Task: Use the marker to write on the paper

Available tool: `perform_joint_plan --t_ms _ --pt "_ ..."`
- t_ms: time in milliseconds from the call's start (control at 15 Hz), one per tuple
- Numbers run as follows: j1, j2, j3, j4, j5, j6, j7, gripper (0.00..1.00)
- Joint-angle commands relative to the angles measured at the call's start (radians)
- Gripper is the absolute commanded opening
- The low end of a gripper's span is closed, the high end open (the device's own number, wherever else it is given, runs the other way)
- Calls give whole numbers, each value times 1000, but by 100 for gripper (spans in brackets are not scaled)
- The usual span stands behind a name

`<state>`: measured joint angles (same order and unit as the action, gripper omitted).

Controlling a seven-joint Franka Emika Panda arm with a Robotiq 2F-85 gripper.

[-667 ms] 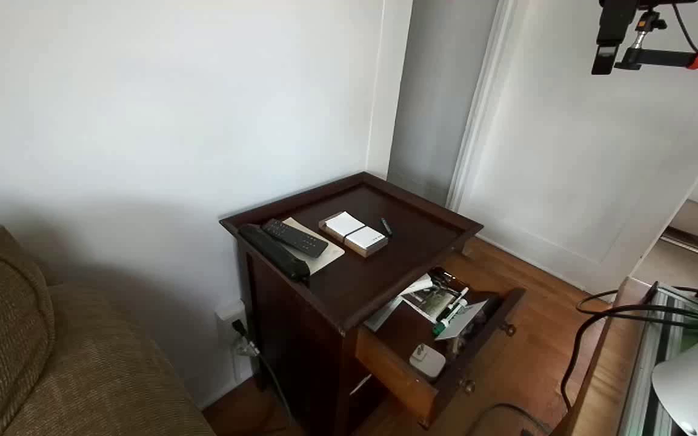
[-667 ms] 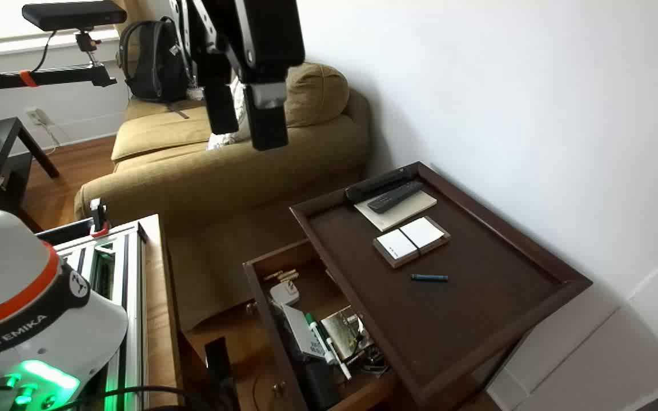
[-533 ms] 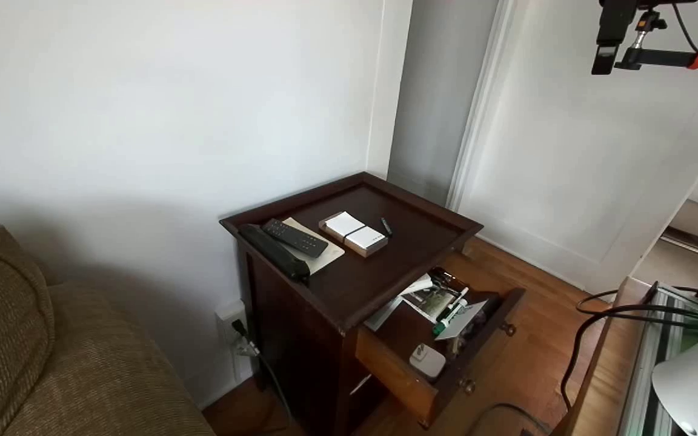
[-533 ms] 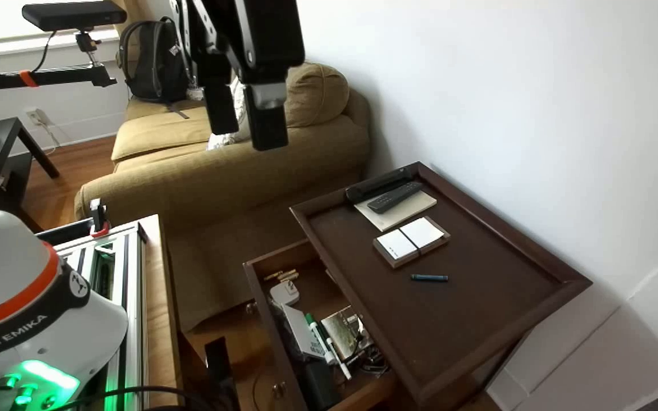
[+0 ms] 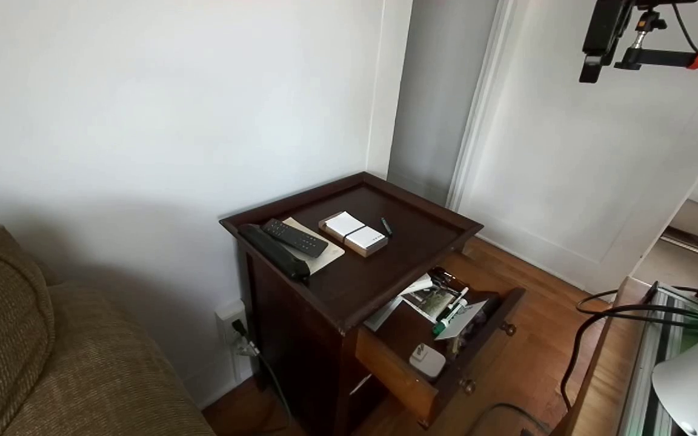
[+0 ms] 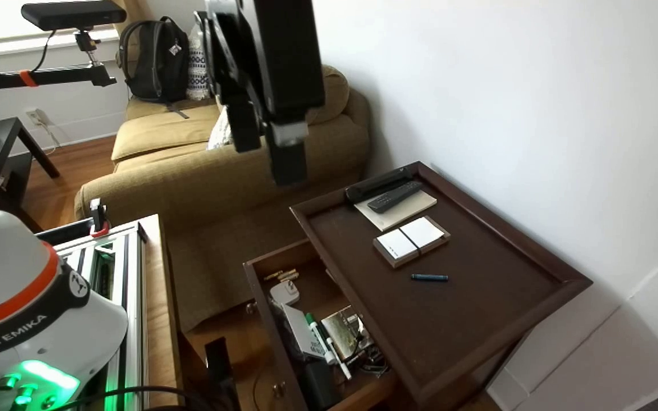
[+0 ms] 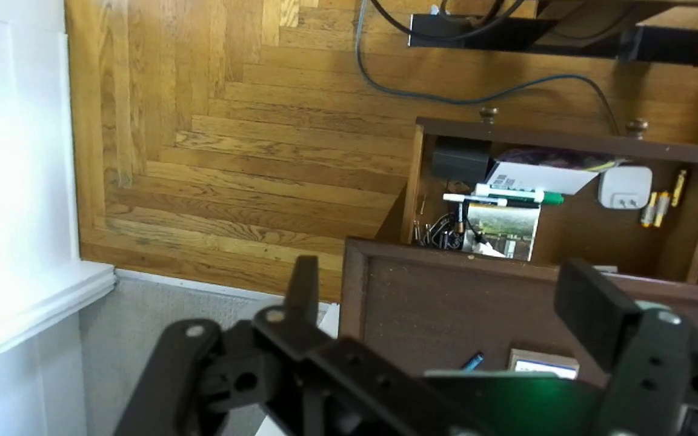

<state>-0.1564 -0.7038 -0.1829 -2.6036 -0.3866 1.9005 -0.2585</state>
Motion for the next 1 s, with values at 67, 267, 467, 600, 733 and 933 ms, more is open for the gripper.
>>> perform_joint_plan --t_ms 67,267,467,600,733,933 --pt "-2 214 -108 22 89 246 42 100" --pt "24 361 -132 35 229 421 21 100" --pt "48 500 -117 66 372 545 14 100" --pt "58 587 -99 102 462 586 31 100" --pt "56 665 -79 146 534 592 47 100" --pt "41 772 -45 215 584 592 72 100"
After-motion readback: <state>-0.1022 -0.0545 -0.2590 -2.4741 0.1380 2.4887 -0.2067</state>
